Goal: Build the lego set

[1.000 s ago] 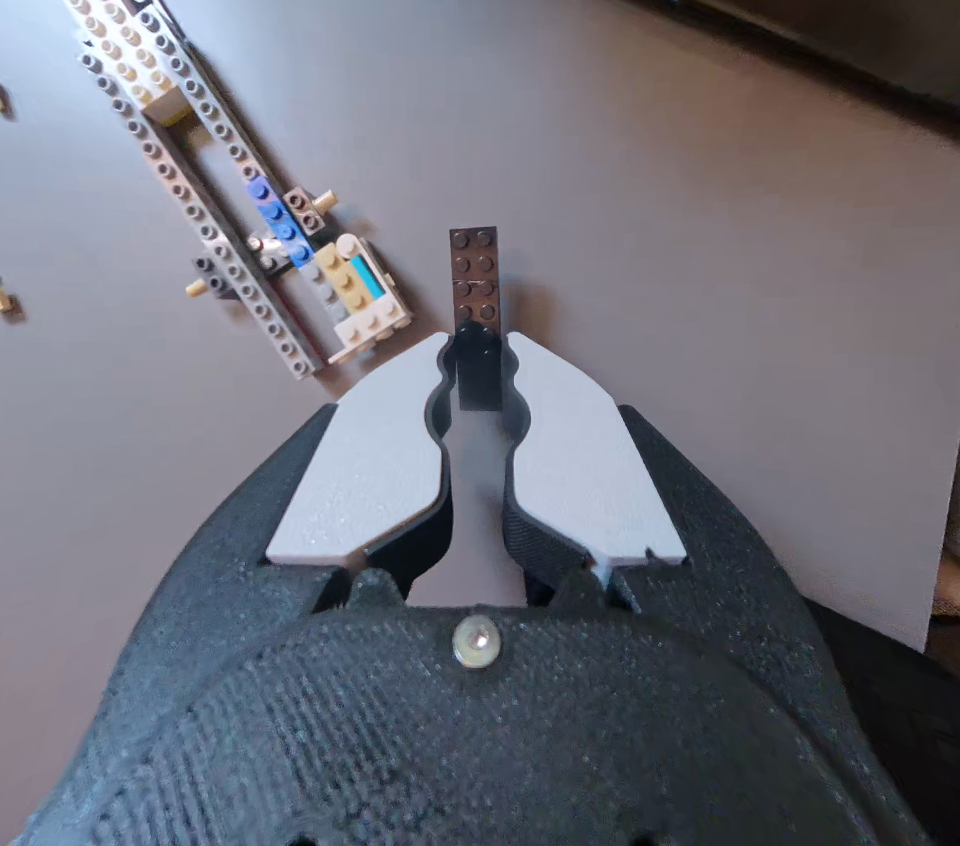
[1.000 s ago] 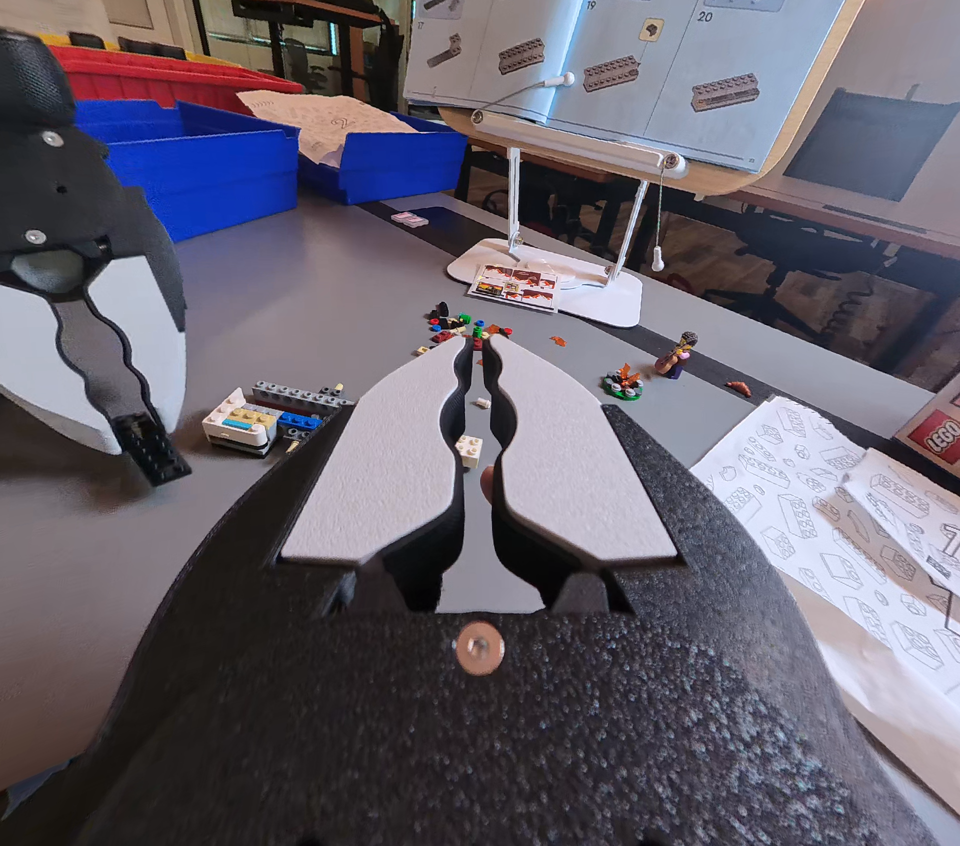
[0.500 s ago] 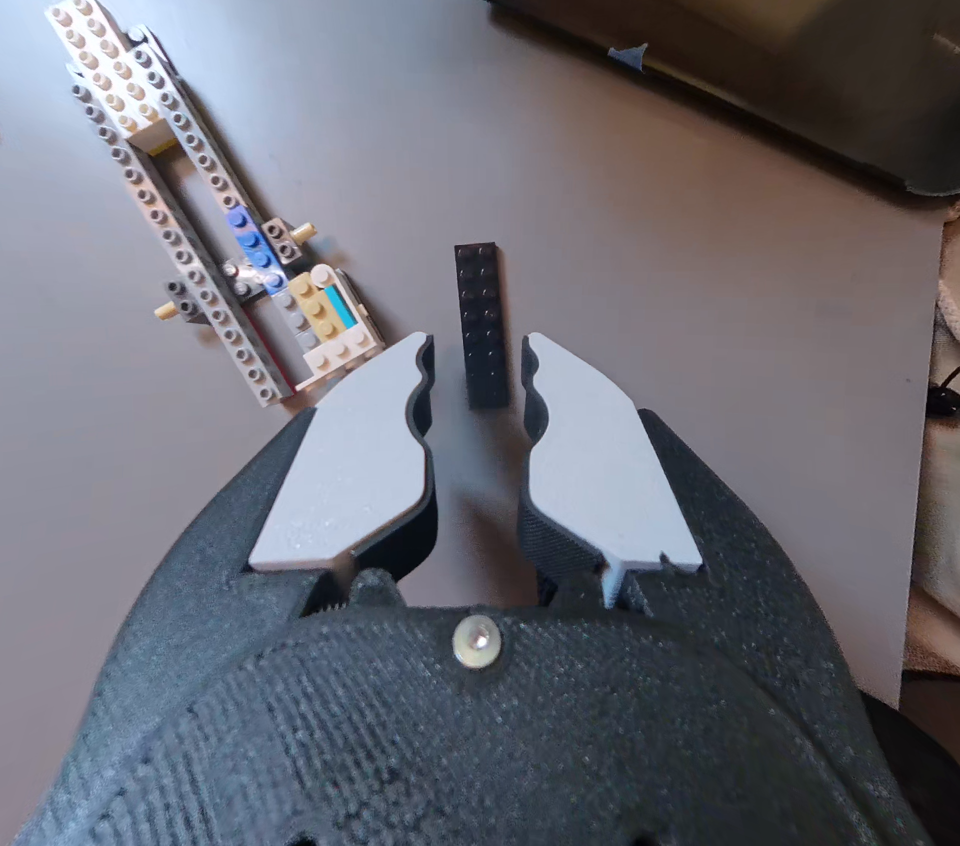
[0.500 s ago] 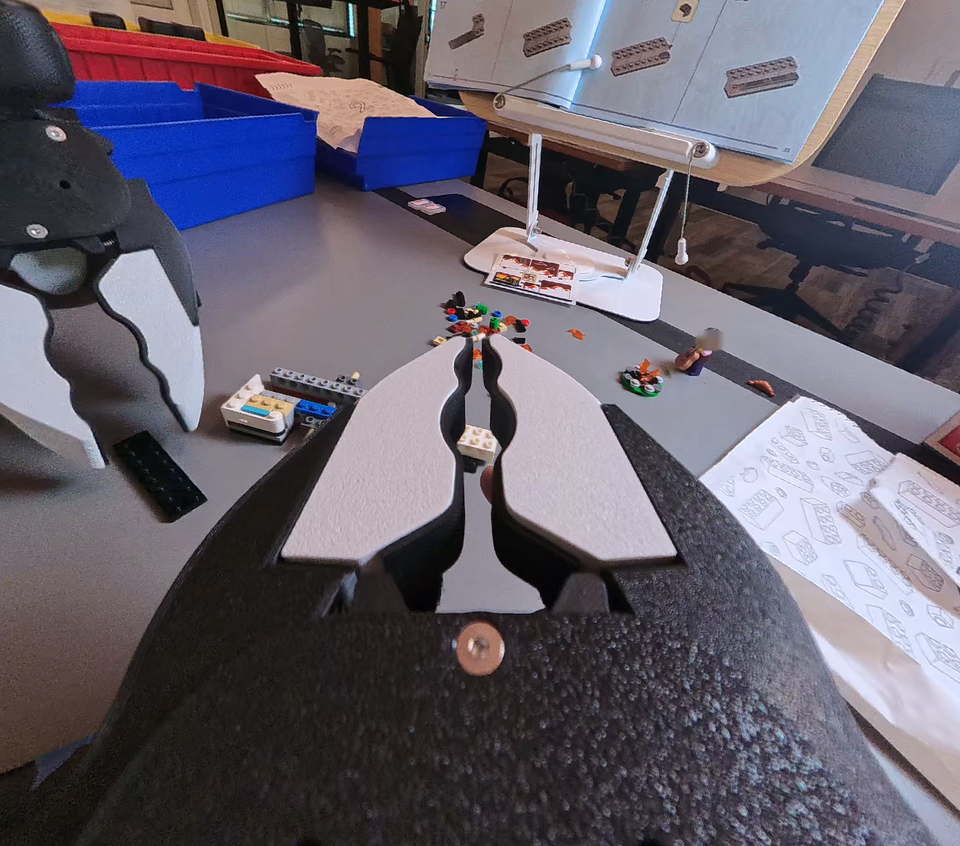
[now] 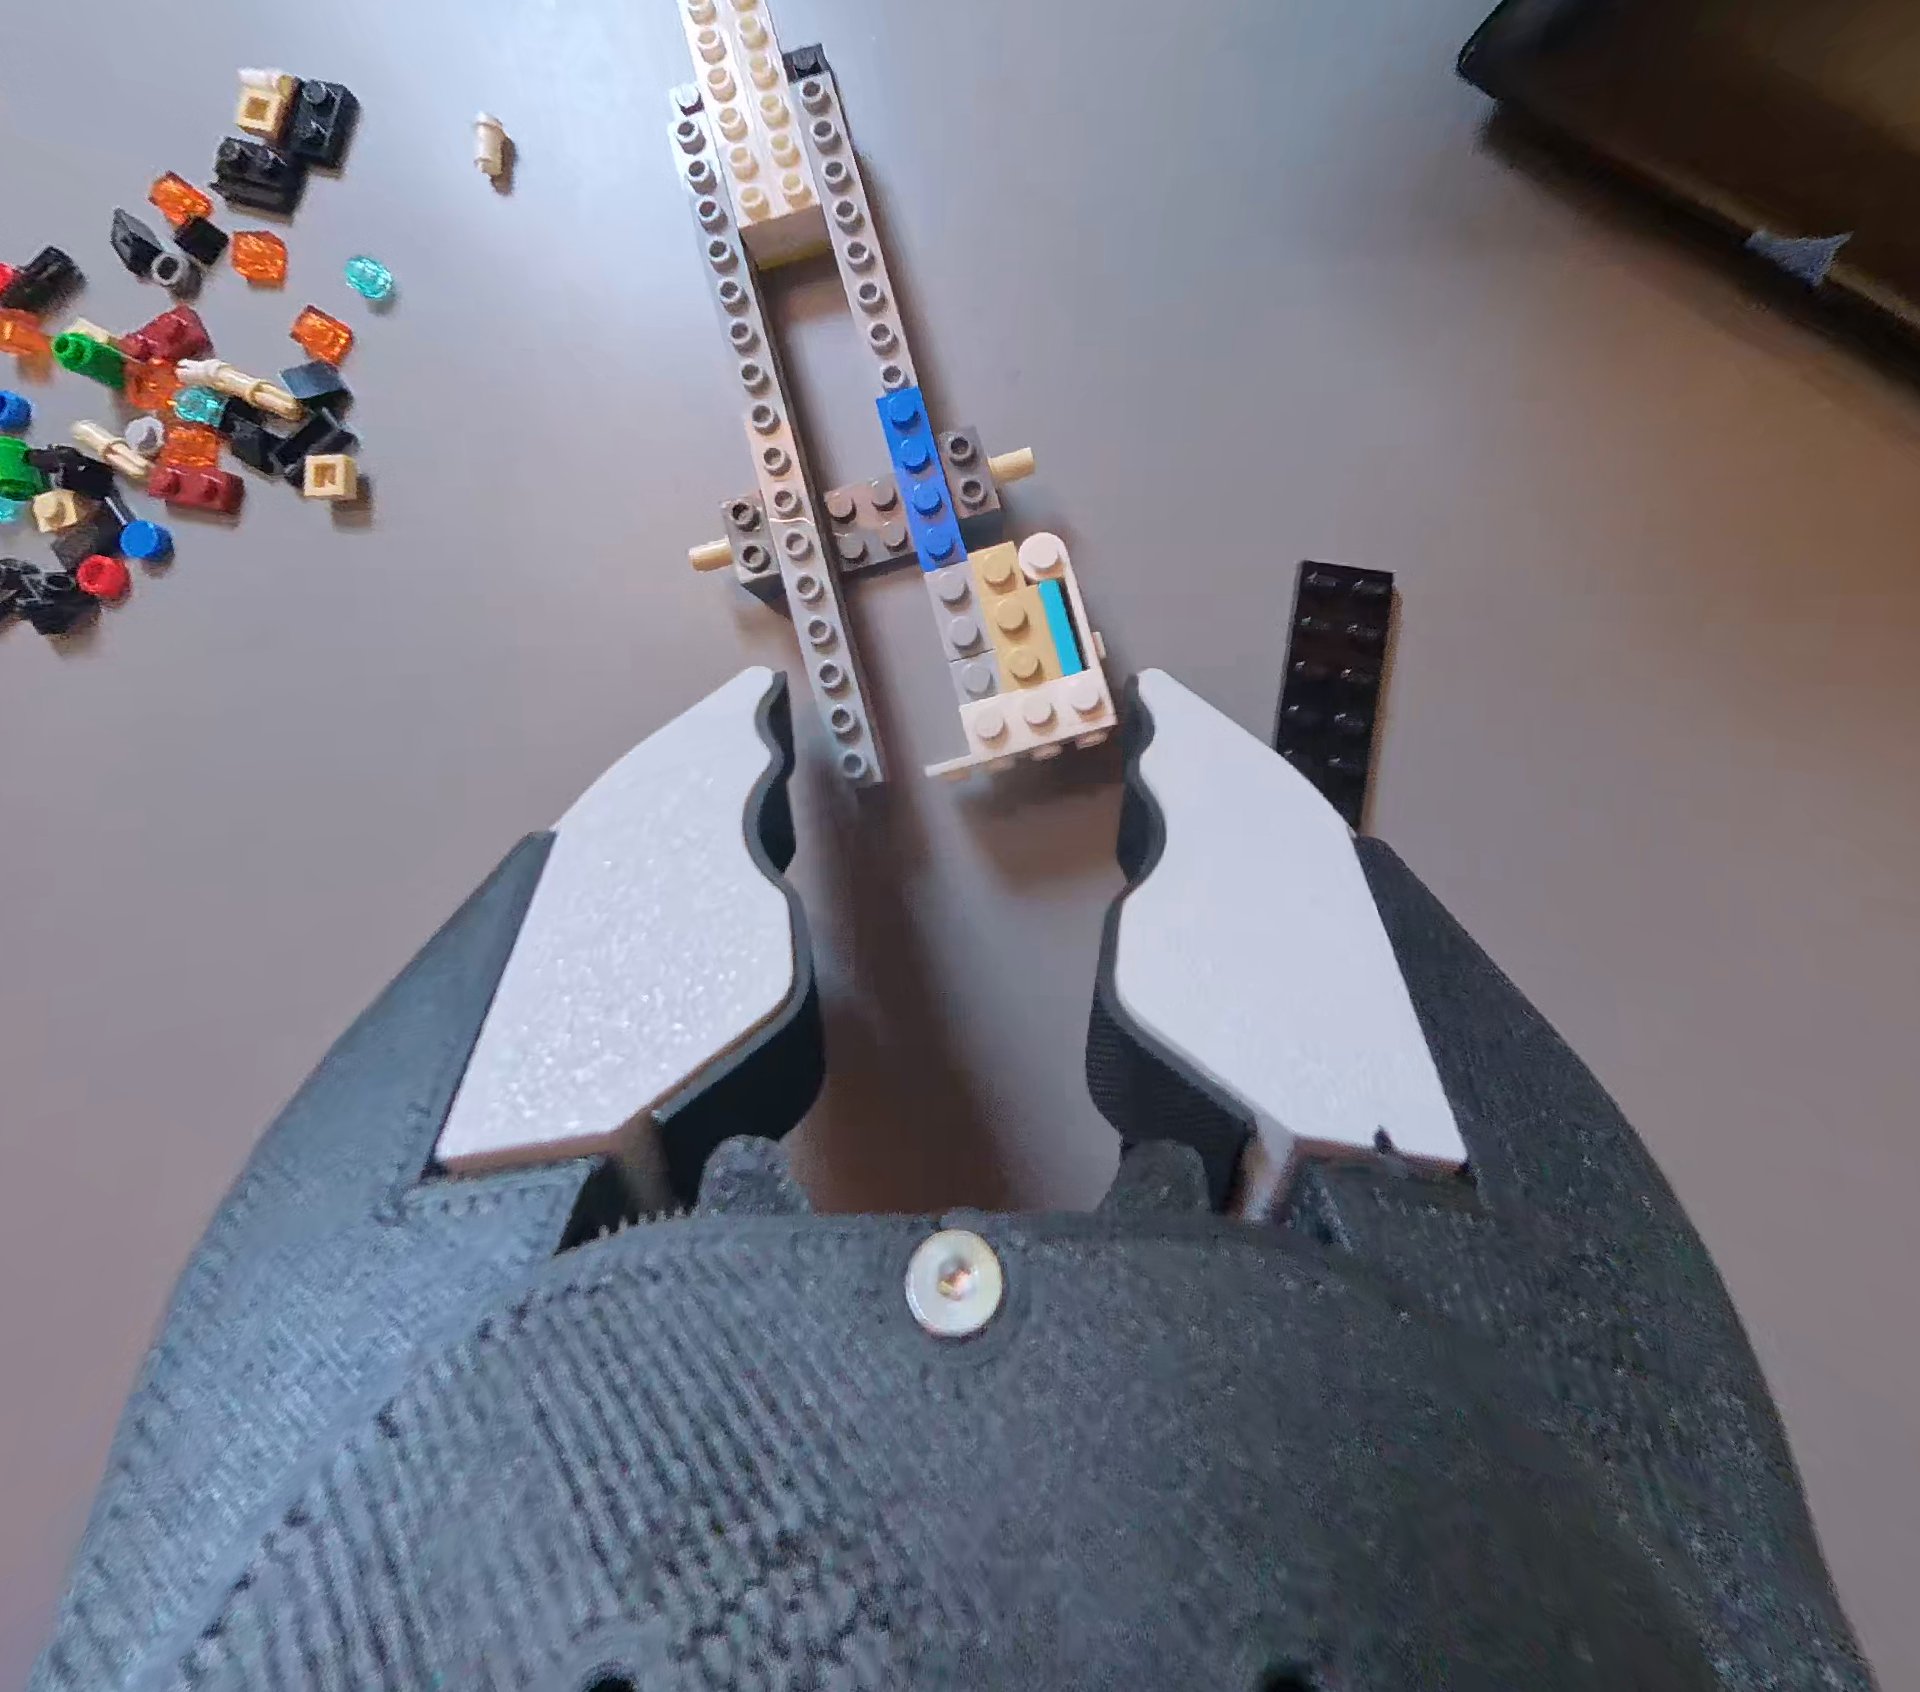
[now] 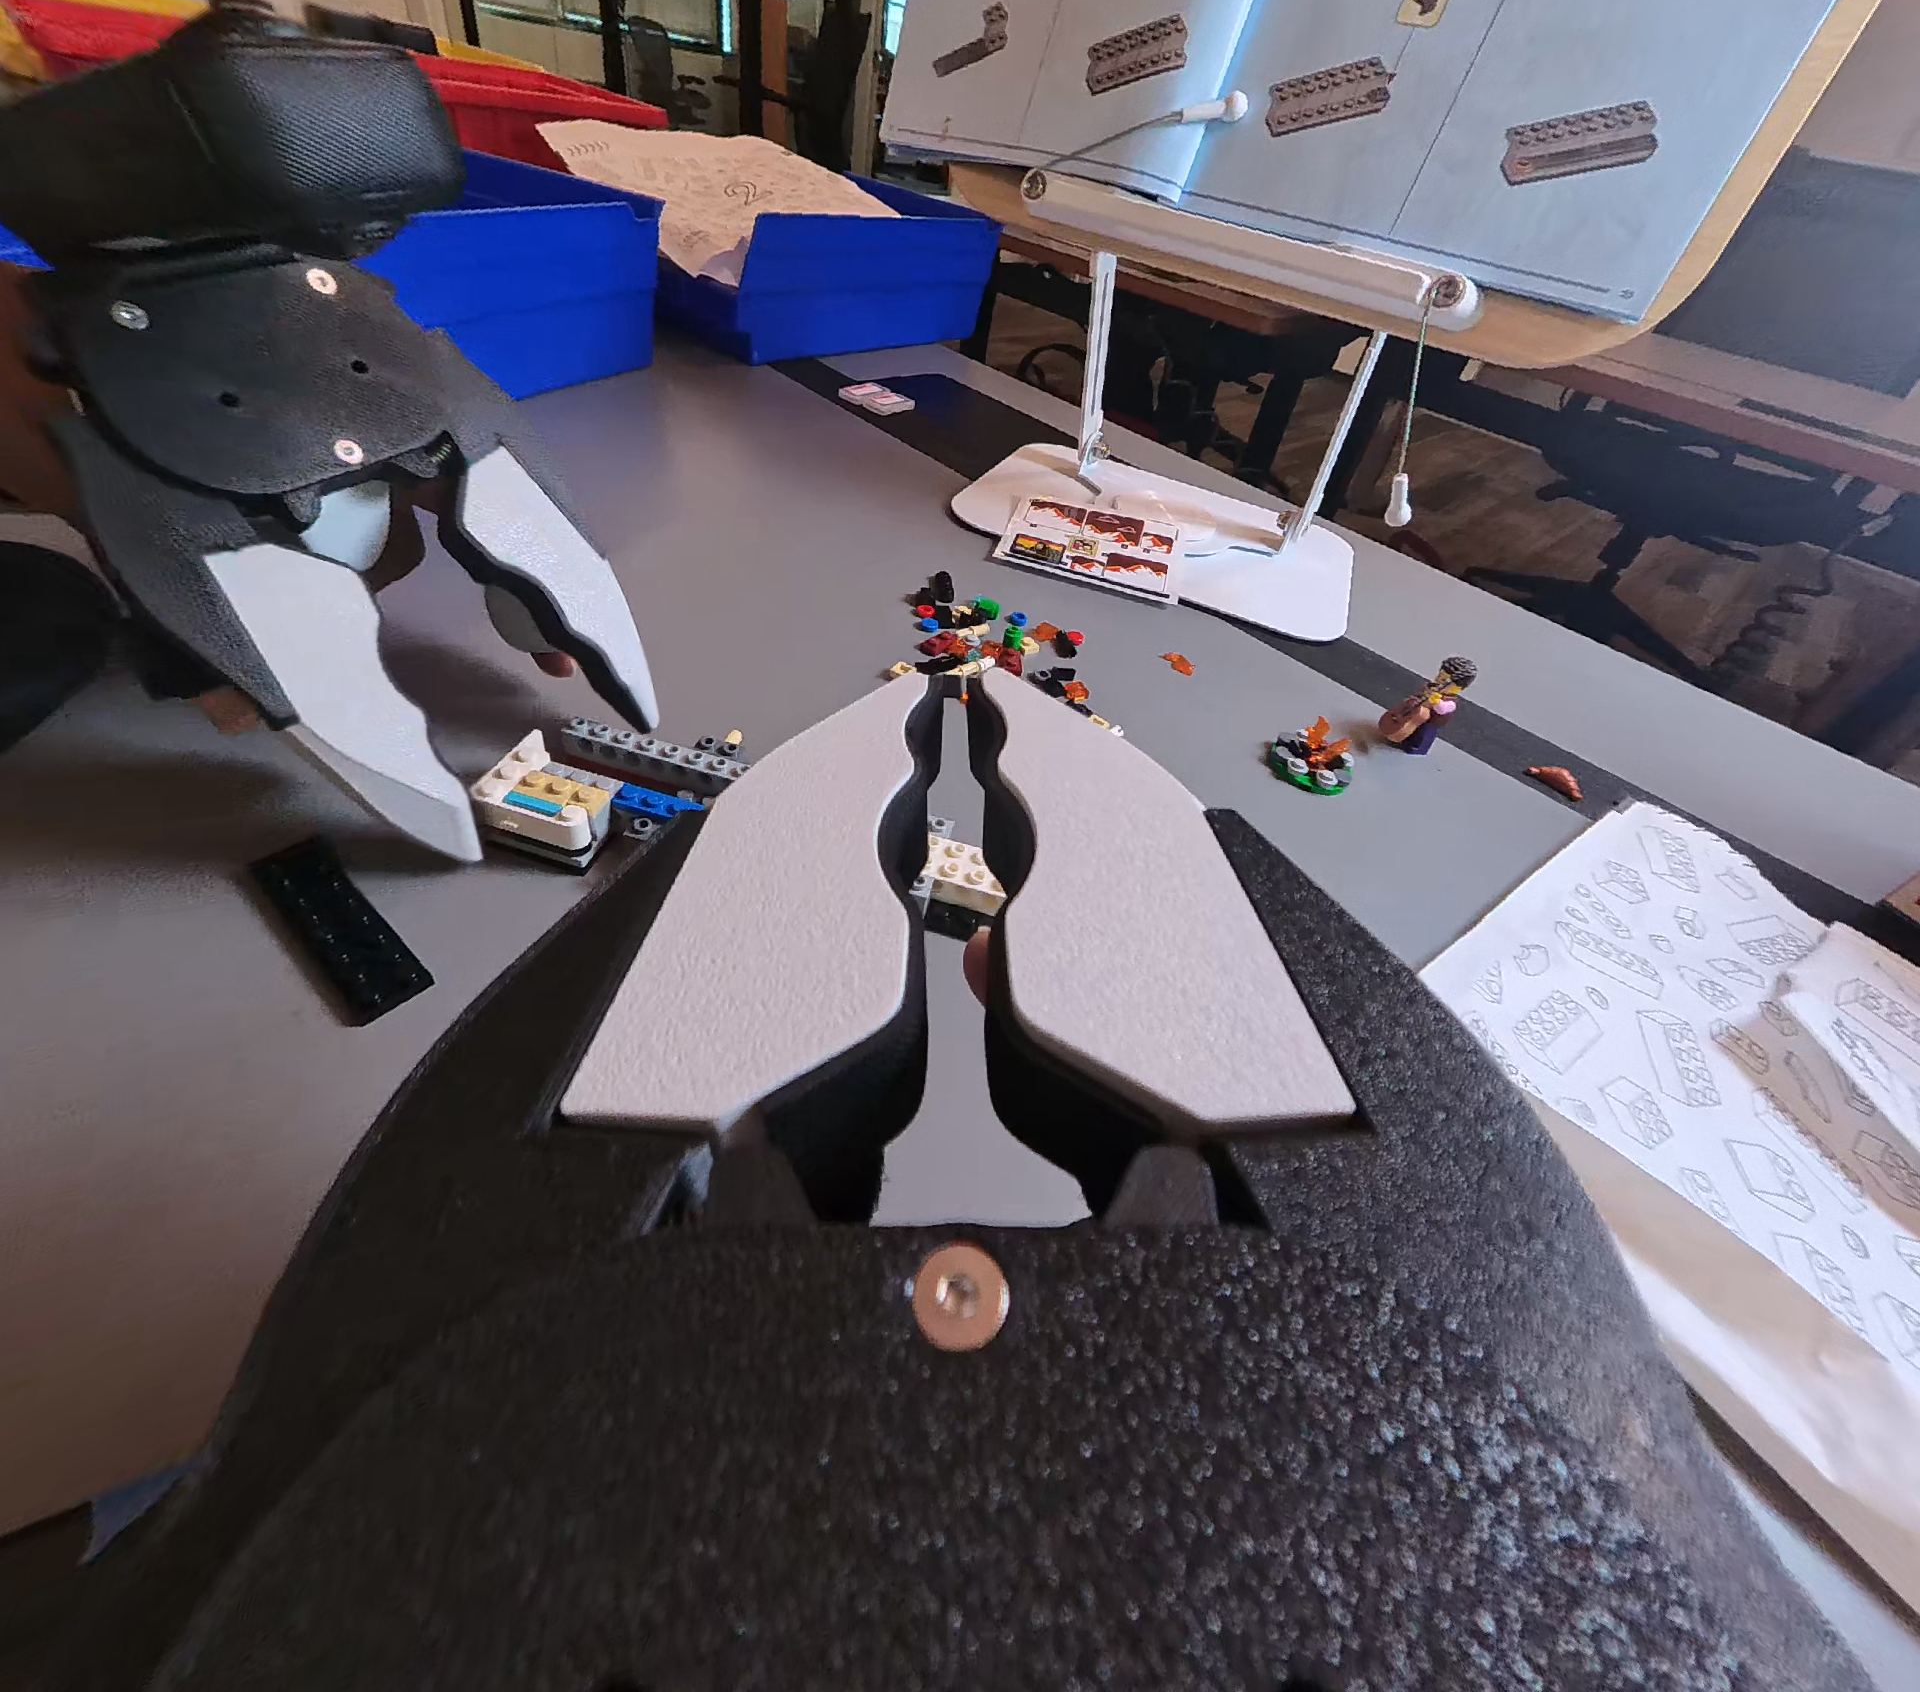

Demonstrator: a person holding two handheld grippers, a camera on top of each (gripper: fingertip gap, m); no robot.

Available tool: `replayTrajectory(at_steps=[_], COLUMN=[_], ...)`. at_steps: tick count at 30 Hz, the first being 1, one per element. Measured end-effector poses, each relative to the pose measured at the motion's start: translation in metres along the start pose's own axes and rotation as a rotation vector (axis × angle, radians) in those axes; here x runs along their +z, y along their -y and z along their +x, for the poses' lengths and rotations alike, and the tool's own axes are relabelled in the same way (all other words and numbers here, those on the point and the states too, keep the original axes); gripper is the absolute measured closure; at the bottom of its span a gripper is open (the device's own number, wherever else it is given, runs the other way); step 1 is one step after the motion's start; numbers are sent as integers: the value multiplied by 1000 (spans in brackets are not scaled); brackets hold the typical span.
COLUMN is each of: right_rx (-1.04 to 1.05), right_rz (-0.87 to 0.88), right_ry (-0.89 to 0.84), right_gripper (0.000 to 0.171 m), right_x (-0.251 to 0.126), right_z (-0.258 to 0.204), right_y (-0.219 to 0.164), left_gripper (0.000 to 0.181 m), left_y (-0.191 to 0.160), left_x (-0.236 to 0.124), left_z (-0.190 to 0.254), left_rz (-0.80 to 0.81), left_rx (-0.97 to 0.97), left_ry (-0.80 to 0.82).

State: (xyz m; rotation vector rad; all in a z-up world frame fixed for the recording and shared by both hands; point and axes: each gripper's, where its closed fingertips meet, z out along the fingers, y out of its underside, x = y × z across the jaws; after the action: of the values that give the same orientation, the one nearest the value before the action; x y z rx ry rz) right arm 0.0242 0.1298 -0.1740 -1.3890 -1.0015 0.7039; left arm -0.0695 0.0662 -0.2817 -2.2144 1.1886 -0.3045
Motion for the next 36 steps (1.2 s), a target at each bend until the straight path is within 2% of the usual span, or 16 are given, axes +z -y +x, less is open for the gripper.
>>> replayTrajectory(at_steps=[6, 10, 12, 15, 18, 20, 21, 25, 28, 33, 36], right_rx=[1, -4, -4, 12, 27, 25, 24, 20, 18, 23, 26], right_rz=[7, 17, 33, 62, 71, 63, 56, 34, 23, -8, -17], right_ry=[-5, -12, -31, -59, -62, -54, -51, -45, -53, -60, -68], right_gripper=[167, 167, 166, 165, 165, 165, 165, 165, 165, 165, 165], right_x=[-2, -3, -5, -9, -9, -8, -7, -4, -3, 1, 1], right_z=[2, 4, 7, 13, 13, 11, 10, 9, 10, 12, 15], right_y=[2, 5, 9, 15, 17, 14, 12, 7, 3, -7, -9], left_gripper=[123, 125, 127, 132, 143, 147, 146, 151, 150, 148, 141], left_y=[-1, 5, 13, 11, -23, -68, -97, -220, -292, -350, -361], left_x=[-6, -41, -79, -162, -260, -306, -317, -314, -300, -293, -284], left_z=[-18, -39, -54, -95, -149, -185, -200, -228, -221, -214, -214], left_rz=[18, 125, 227, 386, 451, 350, 255, -200, -523, -948, -1057], left_rx=[-16, -36, -66, -141, -268, -349, -409, -585, -573, -310, -200], left_ry=[26, 132, 194, 389, 656, 790, 799, 694, 583, 448, 362])
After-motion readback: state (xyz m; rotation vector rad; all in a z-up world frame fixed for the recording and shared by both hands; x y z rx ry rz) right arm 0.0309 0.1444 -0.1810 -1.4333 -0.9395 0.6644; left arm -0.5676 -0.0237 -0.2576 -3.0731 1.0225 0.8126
